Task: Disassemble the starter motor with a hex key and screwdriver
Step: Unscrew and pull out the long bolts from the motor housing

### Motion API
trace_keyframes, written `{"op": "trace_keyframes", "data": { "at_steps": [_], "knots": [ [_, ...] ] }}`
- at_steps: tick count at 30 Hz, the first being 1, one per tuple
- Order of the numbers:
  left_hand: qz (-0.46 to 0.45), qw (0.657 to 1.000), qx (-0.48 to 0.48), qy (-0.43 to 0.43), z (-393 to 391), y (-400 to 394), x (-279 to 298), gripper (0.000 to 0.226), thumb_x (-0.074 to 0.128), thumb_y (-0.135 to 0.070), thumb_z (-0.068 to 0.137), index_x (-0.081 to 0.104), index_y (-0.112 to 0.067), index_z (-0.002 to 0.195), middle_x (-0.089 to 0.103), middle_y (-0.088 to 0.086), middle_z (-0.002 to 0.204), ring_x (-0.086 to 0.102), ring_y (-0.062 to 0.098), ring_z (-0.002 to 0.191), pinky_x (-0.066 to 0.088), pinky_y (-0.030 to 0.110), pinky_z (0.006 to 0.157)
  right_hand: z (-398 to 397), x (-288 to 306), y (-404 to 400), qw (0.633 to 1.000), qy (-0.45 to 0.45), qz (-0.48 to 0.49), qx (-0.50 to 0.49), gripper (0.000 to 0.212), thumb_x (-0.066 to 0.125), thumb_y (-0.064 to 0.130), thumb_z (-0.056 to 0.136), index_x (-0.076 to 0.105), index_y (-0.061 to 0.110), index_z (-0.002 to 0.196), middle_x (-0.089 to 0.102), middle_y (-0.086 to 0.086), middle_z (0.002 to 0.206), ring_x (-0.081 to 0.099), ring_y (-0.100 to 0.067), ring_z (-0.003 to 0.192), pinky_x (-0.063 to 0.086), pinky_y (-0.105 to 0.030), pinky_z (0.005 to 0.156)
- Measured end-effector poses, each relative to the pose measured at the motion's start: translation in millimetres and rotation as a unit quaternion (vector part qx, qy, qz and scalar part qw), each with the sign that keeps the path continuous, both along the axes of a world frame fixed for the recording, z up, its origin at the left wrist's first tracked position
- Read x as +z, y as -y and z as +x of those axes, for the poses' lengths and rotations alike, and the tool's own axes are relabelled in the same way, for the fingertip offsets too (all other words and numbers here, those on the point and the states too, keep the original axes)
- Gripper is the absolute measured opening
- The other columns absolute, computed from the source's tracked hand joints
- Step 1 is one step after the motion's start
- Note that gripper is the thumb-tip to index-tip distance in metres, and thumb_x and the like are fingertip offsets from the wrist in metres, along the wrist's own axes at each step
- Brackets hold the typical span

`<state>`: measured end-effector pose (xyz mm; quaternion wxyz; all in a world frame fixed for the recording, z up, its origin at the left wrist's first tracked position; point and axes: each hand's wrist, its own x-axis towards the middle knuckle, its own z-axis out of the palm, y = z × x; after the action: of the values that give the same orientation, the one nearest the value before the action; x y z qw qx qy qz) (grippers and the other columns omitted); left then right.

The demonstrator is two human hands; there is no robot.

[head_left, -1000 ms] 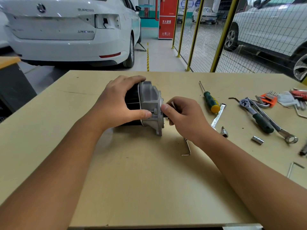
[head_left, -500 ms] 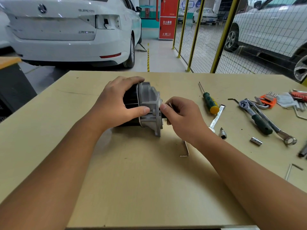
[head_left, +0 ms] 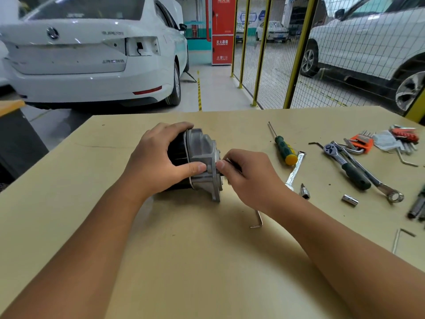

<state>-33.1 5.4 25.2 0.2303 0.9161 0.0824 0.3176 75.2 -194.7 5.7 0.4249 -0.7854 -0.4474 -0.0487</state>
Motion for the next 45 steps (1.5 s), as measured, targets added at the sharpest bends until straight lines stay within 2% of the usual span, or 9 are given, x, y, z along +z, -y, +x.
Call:
{"op": "trace_keyframes", "data": {
  "at_steps": [6,10,18,22,25,33,36,41,45],
  "knots": [
    [0.001,1.0,-0.003,0.003,1,-1,-1,0.088,0.08,-0.063,0.062,0.054,-0.041,0.143,0.059,-0.01,0.126,0.055,0.018,0.121,0.047,0.041,0.103,5,7,6,0.999,-0.037,0.001,0.032,0.01,0.071,0.022,0.092,0.062,0.023,0.089,0.062,0.007,0.072,0.058,-0.014,0.071,0.047,-0.027,0.065],
    [0.004,1.0,0.001,0.0,2,0,-2,0.091,0.075,-0.071,0.059,0.053,-0.042,0.143,0.058,-0.012,0.124,0.054,0.017,0.12,0.049,0.042,0.102,4,6,5,0.999,-0.015,-0.011,0.036,0.02,0.064,0.038,0.096,0.065,0.02,0.087,0.064,0.004,0.067,0.057,-0.012,0.064,0.045,-0.03,0.061],
    [0.001,1.0,0.005,-0.011,0,0,-1,0.097,0.071,-0.078,0.057,0.052,-0.042,0.145,0.057,-0.012,0.127,0.053,0.017,0.122,0.048,0.04,0.102,4,3,7,0.999,-0.023,0.034,0.031,0.011,0.071,0.029,0.092,0.068,0.019,0.089,0.061,0.006,0.066,0.053,-0.009,0.063,0.042,-0.023,0.059],
    [0.001,1.0,0.007,-0.013,0,0,-1,0.096,0.071,-0.077,0.058,0.052,-0.041,0.145,0.057,-0.012,0.128,0.052,0.017,0.122,0.047,0.039,0.101,2,5,5,1.0,0.017,-0.021,0.012,0.032,0.064,0.035,0.097,0.065,0.008,0.08,0.062,-0.009,0.068,0.056,-0.024,0.067,0.046,-0.041,0.065],
    [0.002,1.0,0.01,-0.018,0,0,0,0.097,0.071,-0.077,0.057,0.051,-0.042,0.146,0.056,-0.012,0.128,0.052,0.017,0.122,0.046,0.038,0.1,7,12,10,1.0,0.017,0.003,0.007,0.022,0.068,0.03,0.095,0.067,0.011,0.084,0.064,-0.007,0.072,0.059,-0.024,0.071,0.048,-0.039,0.066],
    [0.061,0.998,0.034,-0.003,-4,5,3,0.096,0.067,-0.08,0.059,0.052,-0.042,0.146,0.055,-0.011,0.133,0.042,0.02,0.124,0.047,0.05,0.1,39,19,27,0.984,-0.099,0.076,-0.126,0.031,0.066,0.031,0.095,0.065,0.005,0.077,0.067,-0.01,0.065,0.055,-0.003,0.054,0.038,-0.015,0.049],
    [0.086,0.996,0.031,0.012,-4,8,6,0.094,0.069,-0.077,0.059,0.055,-0.04,0.143,0.057,-0.012,0.136,0.046,0.022,0.124,0.047,0.055,0.099,42,17,26,0.977,-0.124,0.068,-0.161,0.036,0.066,0.034,0.094,0.064,0.004,0.077,0.067,-0.014,0.07,0.053,0.0,0.05,0.036,-0.024,0.051],
    [0.055,0.998,-0.005,-0.022,-4,9,7,0.096,0.067,-0.076,0.059,0.051,-0.04,0.147,0.055,-0.015,0.14,0.046,0.021,0.127,0.044,0.057,0.104,47,12,26,0.975,-0.136,0.006,-0.175,0.03,0.07,0.034,0.091,0.067,0.006,0.08,0.069,-0.018,0.081,0.066,-0.029,0.08,0.043,-0.031,0.064],
    [0.069,0.996,-0.009,-0.051,-7,8,8,0.109,0.068,-0.083,0.053,0.043,-0.043,0.152,0.051,-0.016,0.145,0.042,0.019,0.131,0.043,0.058,0.106,49,10,27,0.972,-0.147,-0.058,-0.175,0.028,0.071,0.032,0.09,0.068,0.005,0.082,0.07,-0.018,0.084,0.067,-0.032,0.088,0.048,-0.032,0.068]
  ]
}}
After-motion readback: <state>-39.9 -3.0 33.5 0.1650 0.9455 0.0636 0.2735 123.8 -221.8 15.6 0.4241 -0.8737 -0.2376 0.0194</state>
